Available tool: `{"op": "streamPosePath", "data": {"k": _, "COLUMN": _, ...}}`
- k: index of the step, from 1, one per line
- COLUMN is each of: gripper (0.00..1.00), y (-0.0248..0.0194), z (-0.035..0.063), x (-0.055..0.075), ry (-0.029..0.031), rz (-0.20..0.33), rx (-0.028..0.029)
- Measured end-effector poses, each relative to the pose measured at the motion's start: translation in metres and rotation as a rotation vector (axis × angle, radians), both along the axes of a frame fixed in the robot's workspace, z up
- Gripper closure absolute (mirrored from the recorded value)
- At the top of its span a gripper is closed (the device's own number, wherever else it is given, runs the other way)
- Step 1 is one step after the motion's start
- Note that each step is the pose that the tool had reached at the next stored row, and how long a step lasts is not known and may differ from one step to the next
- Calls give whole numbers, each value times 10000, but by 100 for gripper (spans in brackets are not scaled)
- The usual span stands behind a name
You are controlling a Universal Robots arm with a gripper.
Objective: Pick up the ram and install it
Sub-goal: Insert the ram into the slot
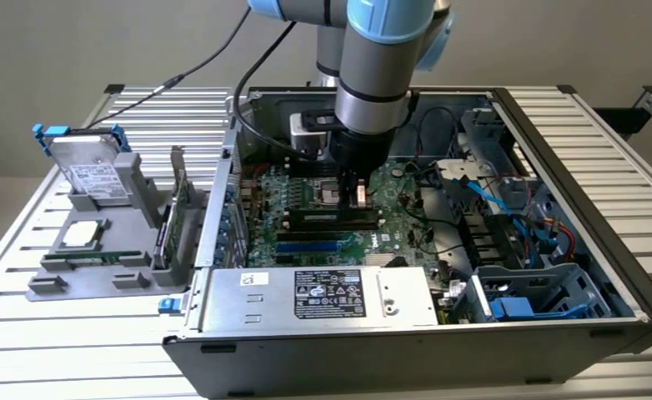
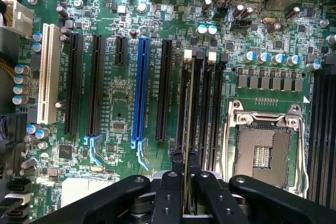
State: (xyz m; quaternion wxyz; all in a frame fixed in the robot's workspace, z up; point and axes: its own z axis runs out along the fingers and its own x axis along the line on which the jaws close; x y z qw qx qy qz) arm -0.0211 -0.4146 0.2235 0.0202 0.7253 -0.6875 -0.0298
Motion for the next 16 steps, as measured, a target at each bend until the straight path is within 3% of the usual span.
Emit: {"op": "streamPosePath", "data": {"k": 16, "gripper": 86, "y": 0, "z": -15, "x": 3, "ry": 37, "rz": -12, "rx": -63}}
